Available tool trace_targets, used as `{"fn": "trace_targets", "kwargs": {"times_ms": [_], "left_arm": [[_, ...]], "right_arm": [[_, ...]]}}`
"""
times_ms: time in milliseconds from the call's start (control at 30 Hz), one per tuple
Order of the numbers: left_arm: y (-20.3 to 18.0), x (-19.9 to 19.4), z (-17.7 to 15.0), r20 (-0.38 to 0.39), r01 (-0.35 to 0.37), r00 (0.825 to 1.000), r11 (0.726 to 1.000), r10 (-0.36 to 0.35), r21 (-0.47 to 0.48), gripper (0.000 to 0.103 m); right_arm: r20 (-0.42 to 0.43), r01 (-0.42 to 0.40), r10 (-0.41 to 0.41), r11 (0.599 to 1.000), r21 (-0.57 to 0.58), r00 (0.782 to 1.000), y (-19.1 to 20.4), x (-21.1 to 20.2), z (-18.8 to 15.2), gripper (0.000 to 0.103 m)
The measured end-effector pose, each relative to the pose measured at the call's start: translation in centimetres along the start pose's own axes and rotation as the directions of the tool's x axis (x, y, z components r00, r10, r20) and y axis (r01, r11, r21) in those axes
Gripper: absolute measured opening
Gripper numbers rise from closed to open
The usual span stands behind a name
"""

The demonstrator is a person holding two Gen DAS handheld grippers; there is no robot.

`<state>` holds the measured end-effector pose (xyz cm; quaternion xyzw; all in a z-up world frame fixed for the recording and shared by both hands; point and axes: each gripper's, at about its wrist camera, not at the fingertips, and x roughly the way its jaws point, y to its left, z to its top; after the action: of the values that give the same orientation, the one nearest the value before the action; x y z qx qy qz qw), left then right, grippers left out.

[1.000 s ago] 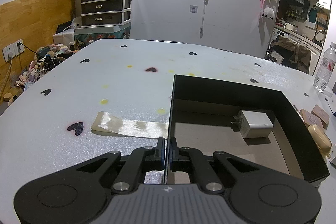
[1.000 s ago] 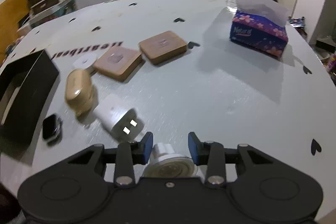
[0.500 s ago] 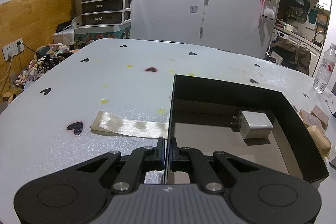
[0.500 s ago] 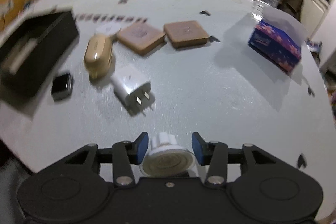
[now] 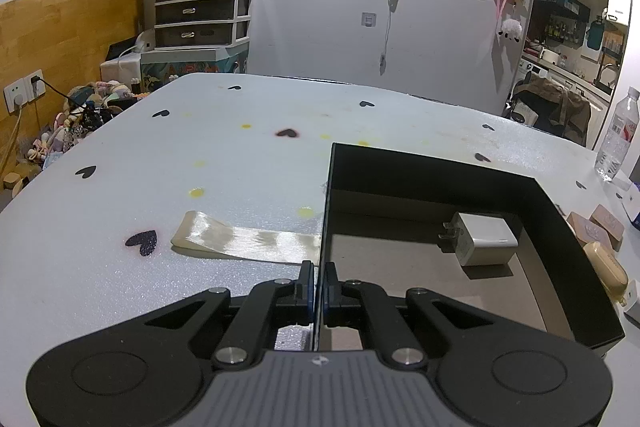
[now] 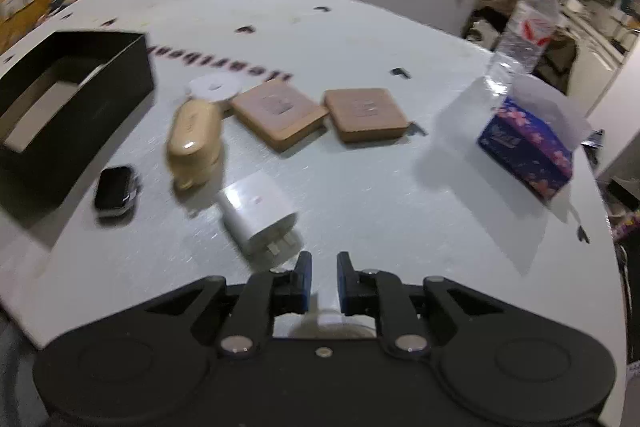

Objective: Organize rigid objects
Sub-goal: 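Move the right gripper to the white round suction-cup item and grasp it, then carry the white round item into the black box and release it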

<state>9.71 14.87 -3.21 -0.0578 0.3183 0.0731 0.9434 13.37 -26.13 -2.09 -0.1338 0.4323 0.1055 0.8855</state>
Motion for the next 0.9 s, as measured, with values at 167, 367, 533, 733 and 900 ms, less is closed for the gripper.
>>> {"fn": "trace_targets", "kwargs": {"times_ms": [167,367,533,733,900], "left_arm": [[0.0,0.0,0.0,0.0,0.0,1.0,1.0,0.0,0.0,0.003],[0.0,-0.1,-0.1,0.0,-0.002,1.0,1.0,0.002,0.0,0.003],[0.0,-0.1,0.0,0.0,-0.002,1.0,1.0,0.002,0.0,0.003],[0.0,-0.1,0.0,0.002,0.0,1.0,1.0,0.0,-0.002,0.003],[0.0,-0.1,0.0,0.002,0.001,1.0,1.0,-0.001,-0.003,0.003]], "right_arm": [[-0.031,-0.021,0.023,0.999,0.036,0.999,-0.7,0.5,-0.7,0.019],[-0.054,-0.051,0.051,0.999,0.013,0.997,-1.3,-0.6,-1.1,0.031],[-0.123,-0.017,-0.007,0.982,-0.189,0.992,0.2,-0.1,-0.7,0.034],[-0.24,-0.046,-0.058,0.912,-0.407,0.969,2.7,1.0,-0.5,0.034],[-0.3,-0.07,-0.08,0.885,-0.46,0.951,3.4,1.8,-0.2,0.029]]}}
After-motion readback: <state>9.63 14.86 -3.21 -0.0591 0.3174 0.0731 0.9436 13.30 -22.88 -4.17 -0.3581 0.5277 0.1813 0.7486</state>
